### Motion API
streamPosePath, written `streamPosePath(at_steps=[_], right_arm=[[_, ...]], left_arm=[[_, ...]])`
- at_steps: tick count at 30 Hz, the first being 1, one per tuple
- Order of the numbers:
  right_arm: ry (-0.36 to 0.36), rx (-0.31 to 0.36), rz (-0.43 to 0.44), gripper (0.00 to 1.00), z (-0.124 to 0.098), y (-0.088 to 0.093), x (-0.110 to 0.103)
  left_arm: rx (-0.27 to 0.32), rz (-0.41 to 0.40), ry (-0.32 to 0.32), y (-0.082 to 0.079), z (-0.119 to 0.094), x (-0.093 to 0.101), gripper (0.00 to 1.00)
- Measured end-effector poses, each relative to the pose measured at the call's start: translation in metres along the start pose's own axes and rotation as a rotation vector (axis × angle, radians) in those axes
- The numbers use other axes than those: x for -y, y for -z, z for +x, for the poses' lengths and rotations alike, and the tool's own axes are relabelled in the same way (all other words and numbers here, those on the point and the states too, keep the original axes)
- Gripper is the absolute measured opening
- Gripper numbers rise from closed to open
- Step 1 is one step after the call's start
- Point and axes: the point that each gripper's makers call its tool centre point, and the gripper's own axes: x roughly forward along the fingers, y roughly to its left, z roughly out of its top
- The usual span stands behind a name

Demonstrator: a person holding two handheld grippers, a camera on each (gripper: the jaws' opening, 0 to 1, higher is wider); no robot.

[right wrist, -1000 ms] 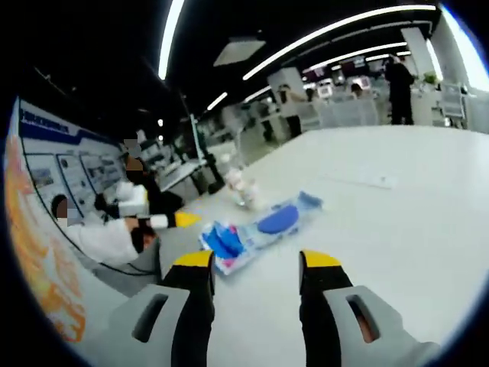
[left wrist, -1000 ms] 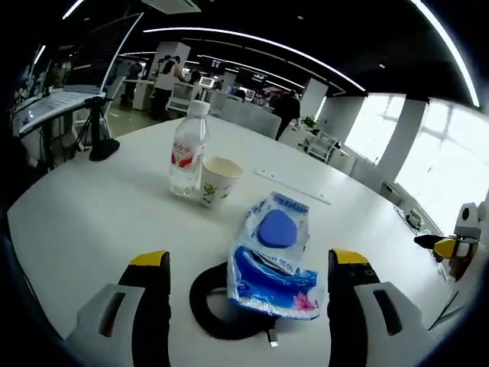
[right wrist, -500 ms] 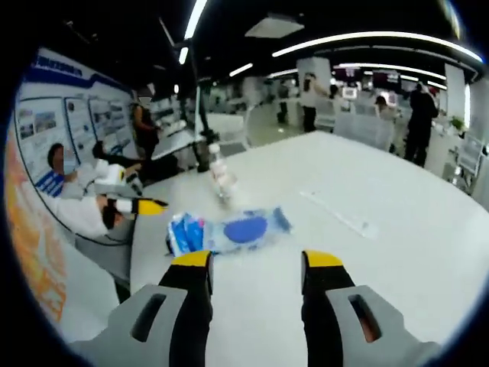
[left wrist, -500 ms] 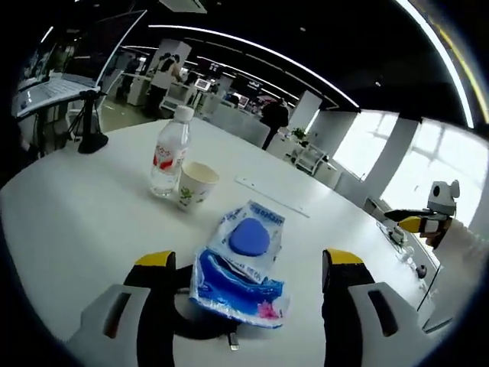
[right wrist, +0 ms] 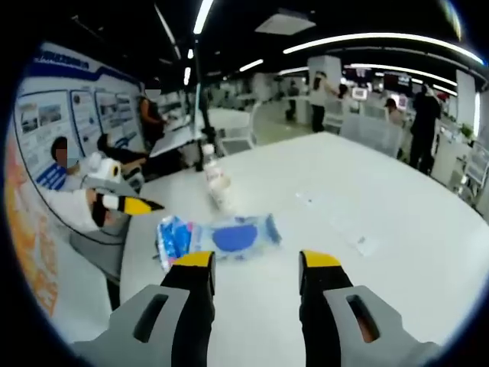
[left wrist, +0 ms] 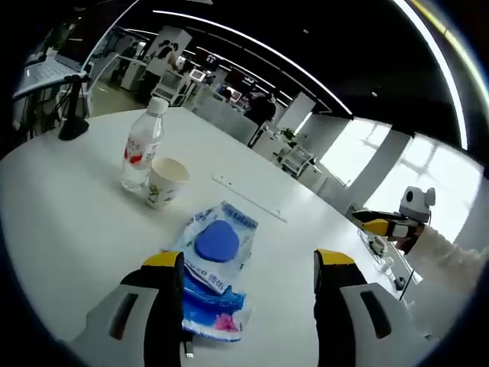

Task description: Arrange the tabletop items into an orderly group along one side of the table until the central work area is clear of visible clutter.

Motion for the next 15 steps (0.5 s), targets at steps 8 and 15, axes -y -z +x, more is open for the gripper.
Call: streamPosePath(at_steps=[8,15], right_arm=[[-0.003,-0.005,0.062,0.39,0.036,-0.008,0.018],[-0.046,-0.034,0.055,0.38,0.074,-0.009,0.017]], left_arm=[[-0.124,-0.09,-0.068,0.021,0.028,-0.012,0.66],[-0.176,-0.139,-0.143,0.032,0.039,-0.024,0.62]])
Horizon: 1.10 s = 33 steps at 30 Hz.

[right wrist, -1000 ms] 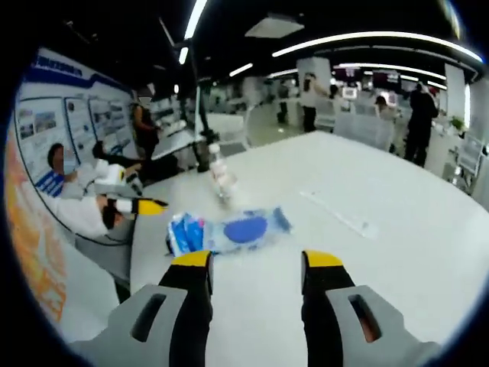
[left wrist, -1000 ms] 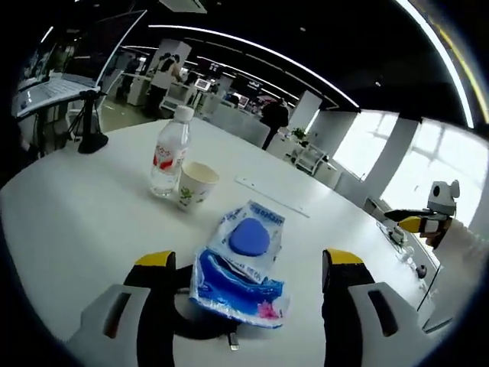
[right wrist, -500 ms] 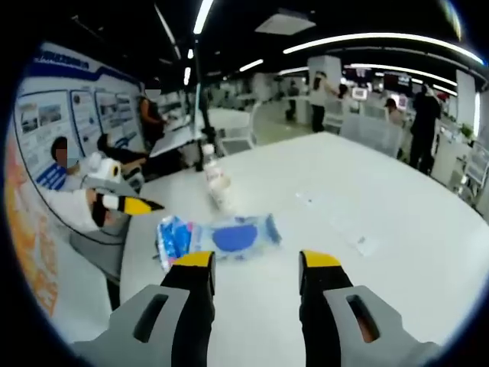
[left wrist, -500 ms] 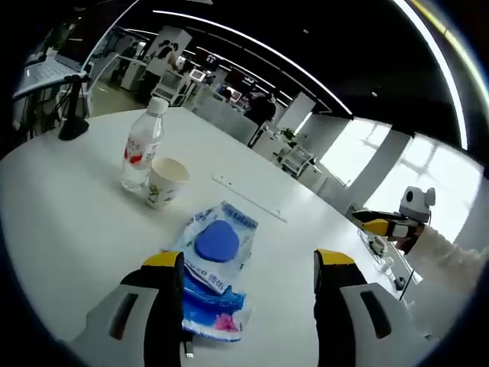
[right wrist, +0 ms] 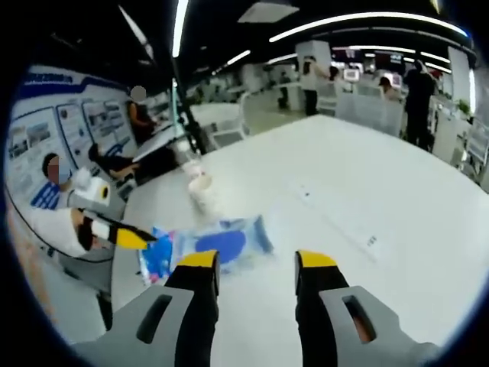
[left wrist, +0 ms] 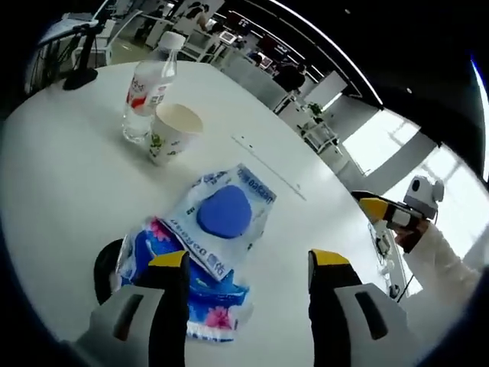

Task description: Arrange the tabletop items into an orderly group along one side of the table until the central work area is clear of visible clutter.

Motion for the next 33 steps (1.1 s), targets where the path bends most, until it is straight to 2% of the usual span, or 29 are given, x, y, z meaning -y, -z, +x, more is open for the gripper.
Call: streamPosePath(at_steps=[4,6,9,12,15,20,24,28,31,33], right_arm=[[-0.026,-0.035,-0.012,0.36,0.027,0.003,0.002],[-0.028,-0.069,-0.017,0.36,0.04,0.01,0.005],[-0.038,-0.117,-0.061,0.35,0.065,0.021,0.008],[-0.054,-0.132,-0.031,0.34,0.081,0.026,0.009],[-0.07,-0.131,-0.019,0.33,0.098,0.027,0.01],[-0.077,-0.176,-0.003,0.32,0.127,0.041,0.019],[-0.07,-0.195,0.019,0.29,0.141,0.058,0.018],[-0.06,-0.185,-0.015,0.24,0.144,0.066,0.016],[-0.059,-0.181,0.02,0.08,0.142,0.068,0.022],[-0.051,-0.176,0.06,0.05,0.141,0.068,0.028]], left_arm=[[-0.016,-0.043,-0.031,0.001,0.007,-0.005,0.59],[-0.071,-0.108,-0.07,0.008,0.011,-0.011,0.55],[-0.078,-0.069,-0.114,0.004,0.018,-0.019,0.52],[-0.114,-0.027,-0.156,0.005,0.022,-0.022,0.5],[-0.134,-0.039,-0.191,0.006,0.027,-0.025,0.49],[-0.147,-0.098,-0.212,0.007,0.035,-0.029,0.47],[-0.172,-0.075,-0.226,0.012,0.039,-0.031,0.44],[-0.188,-0.078,-0.24,0.019,0.042,-0.036,0.37],[-0.205,-0.074,-0.241,0.023,0.045,-0.04,0.29],[-0.206,-0.07,-0.244,0.025,0.045,-0.041,0.25]])
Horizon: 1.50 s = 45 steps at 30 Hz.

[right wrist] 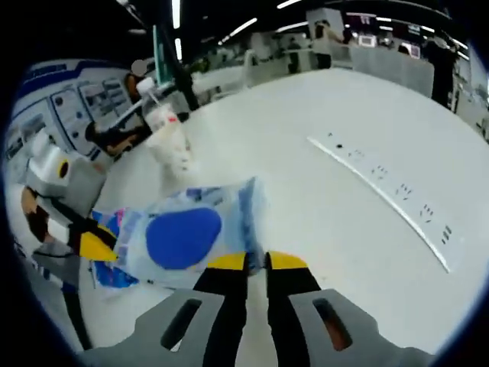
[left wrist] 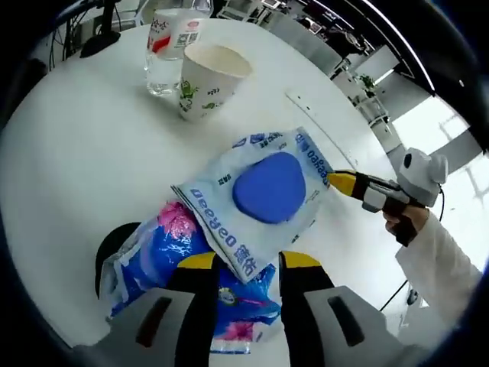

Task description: Arrange the tabletop items into an orderly group along one side of the table until the central work area is clear of visible clutter.

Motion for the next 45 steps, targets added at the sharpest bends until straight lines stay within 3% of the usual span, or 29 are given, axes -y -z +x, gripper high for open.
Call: streamPosePath(at_steps=[6,9,12,16,20,23,26,28,29,33,38,45], right_arm=[[-0.014,-0.016,-0.033,0.03,0.003,0.002,-0.004],[-0.018,-0.032,-0.028,0.01,0.005,0.006,-0.005],[-0.024,-0.043,0.046,0.0,0.004,0.009,-0.01],[-0.007,-0.055,0.058,0.0,-0.007,0.013,-0.015],[0.009,0.035,0.118,0.0,-0.028,0.01,-0.021],[0.027,0.089,0.2,0.0,-0.052,0.011,-0.025],[0.055,0.116,0.21,0.0,-0.073,0.014,-0.028],[0.064,0.158,0.242,0.0,-0.091,0.013,-0.032],[0.056,0.194,0.287,0.0,-0.102,0.01,-0.038],[0.055,0.267,0.322,0.0,-0.132,0.007,-0.063],[0.073,0.352,0.47,0.0,-0.152,0.012,-0.082],[0.056,0.415,0.574,0.0,-0.164,0.025,-0.115]], left_arm=[[0.064,-0.072,-0.008,-0.008,-0.004,-0.008,0.02],[0.078,-0.117,0.01,-0.011,-0.007,-0.011,0.0],[0.093,-0.155,0.006,-0.014,-0.009,-0.018,0.0],[0.115,-0.18,0.028,-0.017,-0.015,-0.016,0.0],[0.162,-0.054,0.046,-0.029,-0.027,-0.009,0.0],[0.168,-0.031,0.087,-0.032,-0.034,0.0,0.0],[0.184,0.023,0.189,-0.038,-0.043,0.017,0.0],[0.15,0.07,0.221,-0.034,-0.049,0.022,0.0],[0.188,0.075,0.23,-0.039,-0.054,0.024,0.0],[0.218,0.131,0.255,-0.043,-0.066,0.027,0.0],[0.273,0.038,0.325,-0.054,-0.082,0.033,0.0],[0.299,0.114,0.346,-0.063,-0.099,0.035,0.0]])
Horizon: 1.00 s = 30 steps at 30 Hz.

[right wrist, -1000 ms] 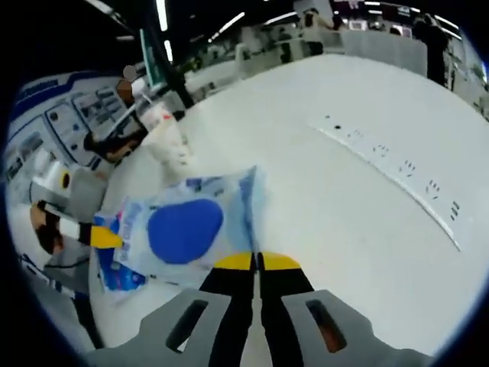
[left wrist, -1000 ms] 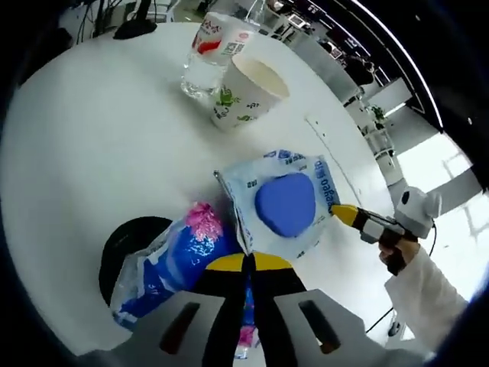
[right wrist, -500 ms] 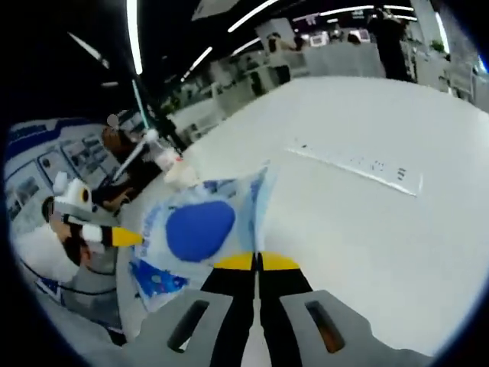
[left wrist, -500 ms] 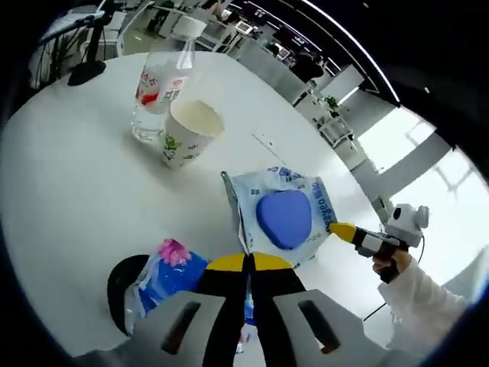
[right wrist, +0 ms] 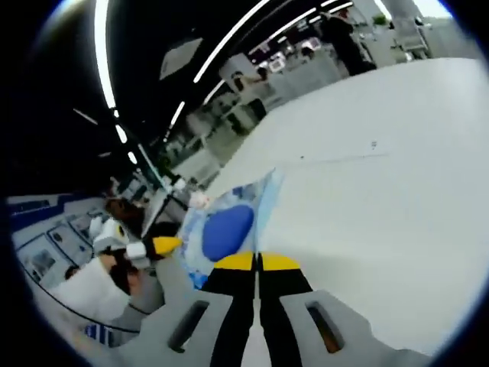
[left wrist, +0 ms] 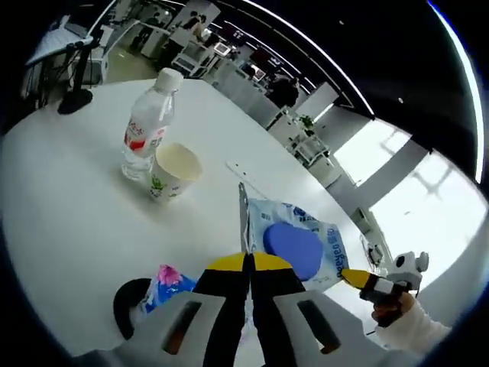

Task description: Arrange the tabletop items into an orderly group along one side of the table until the central work area is clear of visible clutter.

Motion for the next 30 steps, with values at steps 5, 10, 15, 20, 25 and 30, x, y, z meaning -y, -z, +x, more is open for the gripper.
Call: streamPosePath(at_steps=[5,10,15,20,25,30], right_arm=[[-0.009,0.056,0.05,0.0,-0.01,0.003,-0.015],[-0.006,0.082,0.049,0.0,-0.014,0.004,-0.022],[0.003,0.072,0.053,0.0,-0.013,0.005,-0.021],[0.012,0.068,0.044,0.0,-0.007,0.0,-0.02],[0.015,0.059,0.033,0.0,0.003,-0.002,-0.017],[0.03,0.033,0.039,0.0,0.019,-0.001,-0.008]], left_arm=[[0.005,0.057,0.02,-0.011,-0.001,0.002,0.0],[0.003,0.082,0.025,-0.016,0.005,0.004,0.0],[0.004,0.091,0.034,-0.02,0.009,0.005,0.0],[-0.008,0.104,0.028,-0.02,0.014,0.0,0.0],[-0.002,0.097,0.019,-0.025,0.023,-0.009,0.0],[-0.012,0.06,0.003,-0.024,0.04,-0.023,0.0]])
